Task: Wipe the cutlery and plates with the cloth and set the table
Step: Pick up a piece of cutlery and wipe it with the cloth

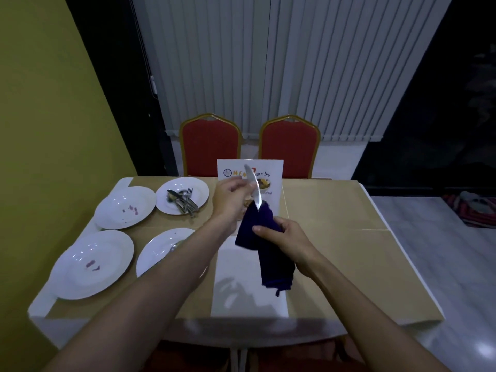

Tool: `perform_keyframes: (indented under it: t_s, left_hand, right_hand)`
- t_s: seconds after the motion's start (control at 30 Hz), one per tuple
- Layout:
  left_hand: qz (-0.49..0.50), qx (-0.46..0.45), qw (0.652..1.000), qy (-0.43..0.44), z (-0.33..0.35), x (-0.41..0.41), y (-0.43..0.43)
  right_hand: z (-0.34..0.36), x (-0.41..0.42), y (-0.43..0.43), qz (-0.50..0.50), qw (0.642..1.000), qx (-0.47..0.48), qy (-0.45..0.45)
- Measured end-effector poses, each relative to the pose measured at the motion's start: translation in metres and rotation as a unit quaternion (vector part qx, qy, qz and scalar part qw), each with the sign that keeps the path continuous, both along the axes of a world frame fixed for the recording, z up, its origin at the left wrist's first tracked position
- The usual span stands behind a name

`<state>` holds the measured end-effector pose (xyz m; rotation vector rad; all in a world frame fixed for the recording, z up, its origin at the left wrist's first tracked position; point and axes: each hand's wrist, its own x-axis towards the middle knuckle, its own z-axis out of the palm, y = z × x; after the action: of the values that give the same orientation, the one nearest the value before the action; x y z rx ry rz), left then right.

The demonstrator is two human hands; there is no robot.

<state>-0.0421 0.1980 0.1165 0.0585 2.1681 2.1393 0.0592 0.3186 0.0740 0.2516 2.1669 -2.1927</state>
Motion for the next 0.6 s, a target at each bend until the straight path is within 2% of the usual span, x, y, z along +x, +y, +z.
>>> perform_keyframes:
  t_s: [0.07, 0.17, 0.23, 0.37, 0.5, 0.6]
  left_hand:
    - [0.010, 0.000, 0.999, -0.038, 0.001, -0.005, 0.001]
    - [-0.101, -0.066, 0.989, -0.088, -0.016, 0.001, 0.005]
    - [-0.143, -0.069, 0.982, -0.097, -0.029, 0.008, 0.013]
    - [-0.111, -0.036, 0.987, -0.107, -0.041, 0.007, 0.038]
    - [-0.065, 0.054, 0.982, -0.168, -0.069, 0.002, 0.068]
    - [-0.061, 0.016, 0.977, -0.204, -0.109, 0.005, 0.088]
  right_hand:
    - [-0.010, 0.008, 0.004, 0.000, 1.000, 0.015, -0.016]
    - [-0.018, 0.011, 0.015, -0.014, 1.000, 0.015, -0.017]
    - [-0.021, 0.009, 0.021, -0.013, 1.000, 0.018, -0.017]
    - [-0.044, 0.016, 0.038, -0.018, 0.999, 0.027, -0.035]
    - [-0.089, 0.036, 0.082, -0.062, 0.990, 0.089, -0.085]
    - [-0.117, 0.042, 0.121, -0.150, 0.975, 0.126, -0.103]
